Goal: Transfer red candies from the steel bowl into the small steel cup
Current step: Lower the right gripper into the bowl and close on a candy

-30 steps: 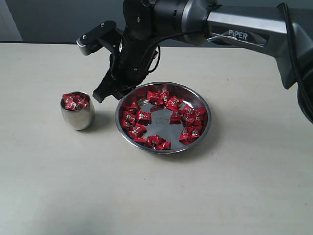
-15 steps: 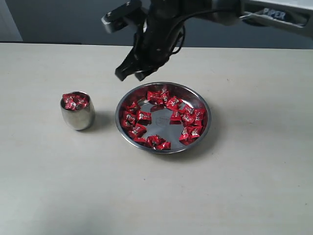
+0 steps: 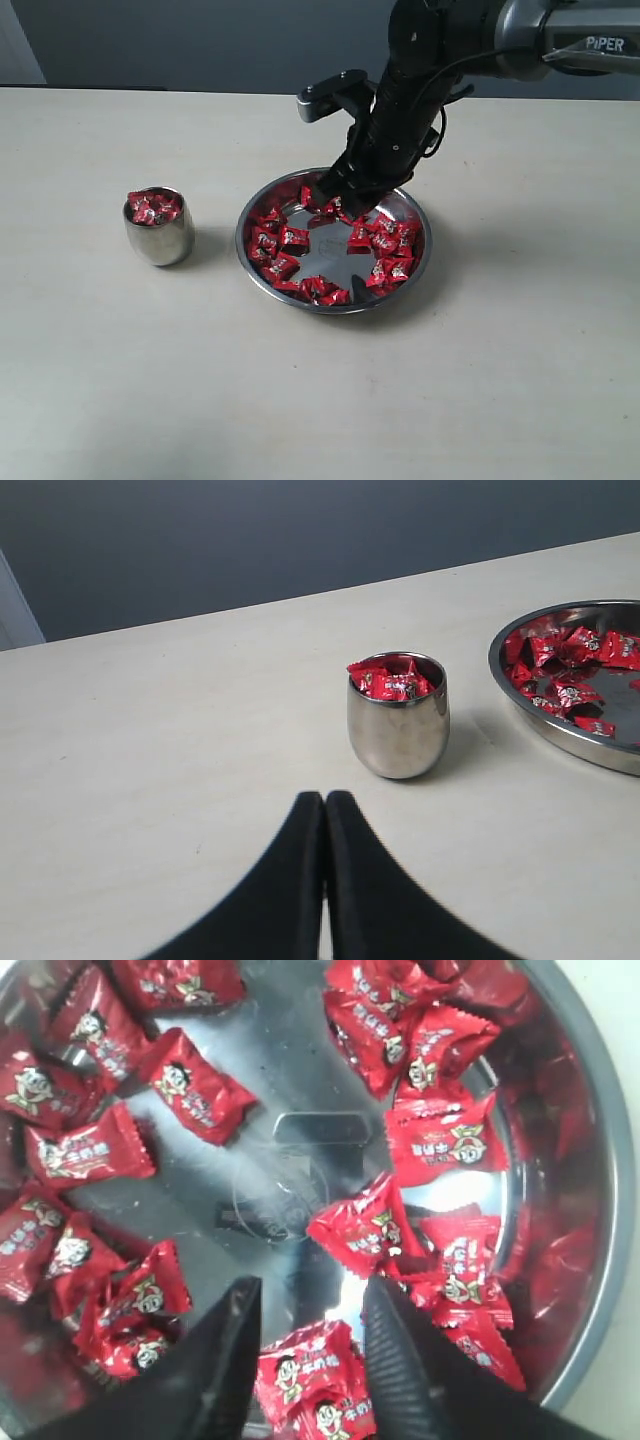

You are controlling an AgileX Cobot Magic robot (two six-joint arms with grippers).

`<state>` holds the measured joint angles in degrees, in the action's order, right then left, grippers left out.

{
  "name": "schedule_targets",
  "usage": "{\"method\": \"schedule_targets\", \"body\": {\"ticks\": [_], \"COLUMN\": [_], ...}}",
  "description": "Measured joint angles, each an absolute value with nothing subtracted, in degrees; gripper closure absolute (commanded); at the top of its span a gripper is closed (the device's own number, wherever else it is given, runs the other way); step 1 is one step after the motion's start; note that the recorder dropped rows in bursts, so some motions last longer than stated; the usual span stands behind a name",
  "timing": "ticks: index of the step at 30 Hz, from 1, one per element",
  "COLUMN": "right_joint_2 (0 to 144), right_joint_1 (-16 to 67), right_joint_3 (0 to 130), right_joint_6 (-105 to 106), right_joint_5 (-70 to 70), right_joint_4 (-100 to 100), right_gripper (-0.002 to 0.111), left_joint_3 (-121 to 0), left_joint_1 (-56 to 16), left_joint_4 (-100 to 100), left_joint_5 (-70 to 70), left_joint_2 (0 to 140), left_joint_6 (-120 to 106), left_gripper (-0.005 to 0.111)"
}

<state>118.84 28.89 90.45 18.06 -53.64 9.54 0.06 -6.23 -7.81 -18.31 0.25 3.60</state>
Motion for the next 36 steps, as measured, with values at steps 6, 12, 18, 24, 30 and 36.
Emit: {"method": "schedule_targets", "body": {"ticks": [6,12,18,24,30,36], "right_joint_2": [121.08,124.17,125.08,125.08,125.22,126.65], "right_joint_1": [28.89,28.89,28.89,28.89,28.89,28.89], "right_joint_3": [90.35,90.21,90.14,90.14,90.14,90.14], "right_joint_6": [18.66,18.78,18.39,18.20,16.92,15.66], "right_joint_5": [-51.87,-50.93,-48.04,-46.21,-46.55,-46.89], "right_joint_4": [9.54,9.54,8.79,8.54,6.71,6.20], "right_gripper": [0.064,0.064,0.064,0.064,0.064,0.064], "left_joint_3": [0.06,0.06,0.06,0.06,0.06,0.06], "left_joint_1": [-6.23,-6.23,-6.23,-6.23,-6.23,-6.23], "left_joint_4": [-7.81,-7.81,-7.81,-7.81,-7.81,-7.81], "left_joint_5": [-18.31,-18.31,-18.31,-18.31,-18.31,-18.31], "left_joint_2": [0.25,0.25,0.25,0.25,0.25,0.25], "left_joint_6": [3.60,3.60,3.60,3.60,3.60,3.60], "left_gripper": [0.106,0.106,0.106,0.106,0.106,0.106]}}
